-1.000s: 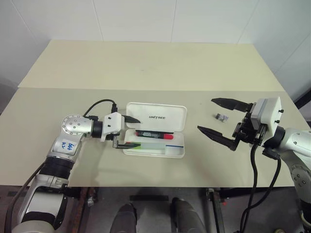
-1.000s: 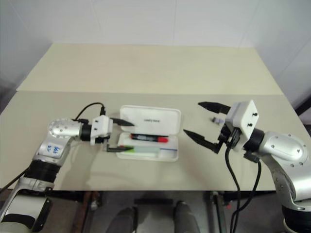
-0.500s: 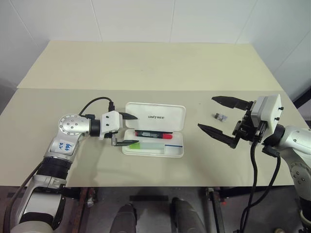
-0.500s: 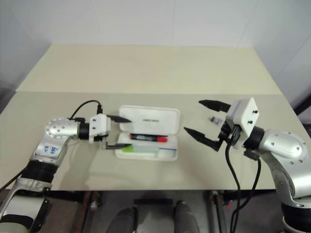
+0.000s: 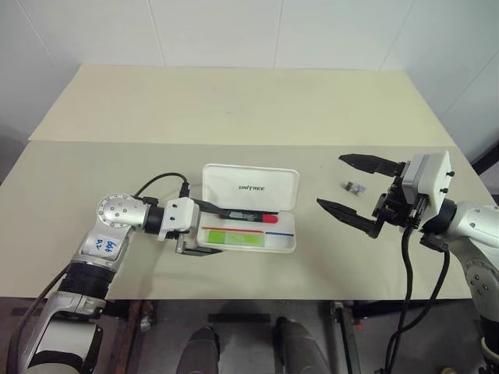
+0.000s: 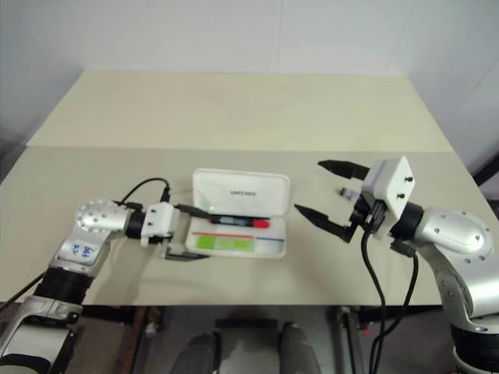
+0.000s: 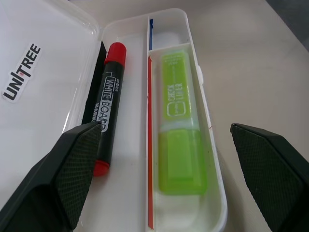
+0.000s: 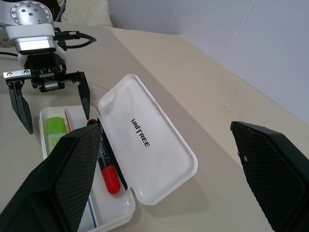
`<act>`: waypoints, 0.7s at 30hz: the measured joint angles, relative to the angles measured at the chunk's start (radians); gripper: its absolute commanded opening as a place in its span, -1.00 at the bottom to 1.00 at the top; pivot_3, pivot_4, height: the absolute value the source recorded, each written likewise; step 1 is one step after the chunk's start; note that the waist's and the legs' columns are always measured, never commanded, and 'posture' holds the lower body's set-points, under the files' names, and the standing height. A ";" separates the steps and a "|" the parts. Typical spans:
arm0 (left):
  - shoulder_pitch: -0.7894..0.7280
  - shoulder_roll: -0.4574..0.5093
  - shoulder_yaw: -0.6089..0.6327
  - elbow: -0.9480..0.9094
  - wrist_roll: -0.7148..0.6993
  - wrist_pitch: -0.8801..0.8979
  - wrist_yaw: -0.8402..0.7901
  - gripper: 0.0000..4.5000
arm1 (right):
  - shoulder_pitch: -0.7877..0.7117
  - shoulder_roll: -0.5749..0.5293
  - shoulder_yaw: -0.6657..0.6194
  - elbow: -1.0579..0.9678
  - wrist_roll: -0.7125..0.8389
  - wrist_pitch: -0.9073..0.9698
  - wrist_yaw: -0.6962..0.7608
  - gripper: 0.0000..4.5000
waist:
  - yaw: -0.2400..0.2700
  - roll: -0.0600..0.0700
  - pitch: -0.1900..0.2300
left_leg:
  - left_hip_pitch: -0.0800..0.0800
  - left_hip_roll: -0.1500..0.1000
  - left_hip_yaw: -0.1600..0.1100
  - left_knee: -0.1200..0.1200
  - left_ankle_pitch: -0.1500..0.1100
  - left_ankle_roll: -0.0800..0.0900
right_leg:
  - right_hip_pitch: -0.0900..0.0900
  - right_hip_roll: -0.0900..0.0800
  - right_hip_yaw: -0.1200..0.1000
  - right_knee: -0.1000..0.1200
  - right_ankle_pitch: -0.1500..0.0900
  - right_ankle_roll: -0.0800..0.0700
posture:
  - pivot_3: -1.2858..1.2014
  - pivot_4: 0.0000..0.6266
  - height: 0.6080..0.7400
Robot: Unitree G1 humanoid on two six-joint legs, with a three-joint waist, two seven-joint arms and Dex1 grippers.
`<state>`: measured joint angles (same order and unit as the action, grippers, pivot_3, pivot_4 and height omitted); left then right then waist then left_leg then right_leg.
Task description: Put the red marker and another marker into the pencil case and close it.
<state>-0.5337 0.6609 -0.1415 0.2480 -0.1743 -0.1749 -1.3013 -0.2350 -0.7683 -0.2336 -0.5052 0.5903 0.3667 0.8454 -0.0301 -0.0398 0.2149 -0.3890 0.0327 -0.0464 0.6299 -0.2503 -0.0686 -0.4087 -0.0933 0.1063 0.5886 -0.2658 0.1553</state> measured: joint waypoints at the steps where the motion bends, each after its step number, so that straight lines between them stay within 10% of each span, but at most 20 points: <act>1: 0.000 0.000 0.003 0.000 -0.001 0.000 0.002 0.99 | 0.000 0.001 0.002 0.000 -0.001 -0.001 0.000 1.00 | 0.000 0.000 0.000 | 0.000 0.000 0.000 0.000 0.000 0.000 | 0.000 0.000 0.000 0.000 0.000 0.000 | 0.03 -0.52 1.00; 13: -0.006 -0.014 0.165 -0.201 -0.351 0.329 -0.003 0.99 | -0.050 0.010 0.028 0.214 -0.014 -0.031 0.061 1.00 | -0.001 0.000 0.000 | 0.000 0.000 0.000 0.000 0.000 0.000 | 0.000 0.000 0.000 0.001 0.001 0.002 | 0.03 -0.52 1.00; 21: -0.054 0.065 0.180 -0.330 -0.469 0.588 0.001 0.99 | -0.233 -0.011 0.108 0.730 -0.184 -0.210 0.226 1.00 | -0.014 0.002 0.001 | 0.001 0.000 0.000 0.000 0.000 0.000 | 0.000 0.000 0.000 0.001 0.001 0.002 | 0.03 -0.52 1.00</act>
<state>-0.5874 0.7263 0.0386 -0.0823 -0.6438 0.4132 -1.3004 -0.4678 -0.7793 -0.1258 0.2253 0.4064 0.1564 1.0711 -0.0440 -0.0381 0.2162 -0.3885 0.0326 -0.0465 0.6297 -0.2502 -0.0685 -0.4088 -0.0929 0.1064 0.5893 -0.2647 0.1573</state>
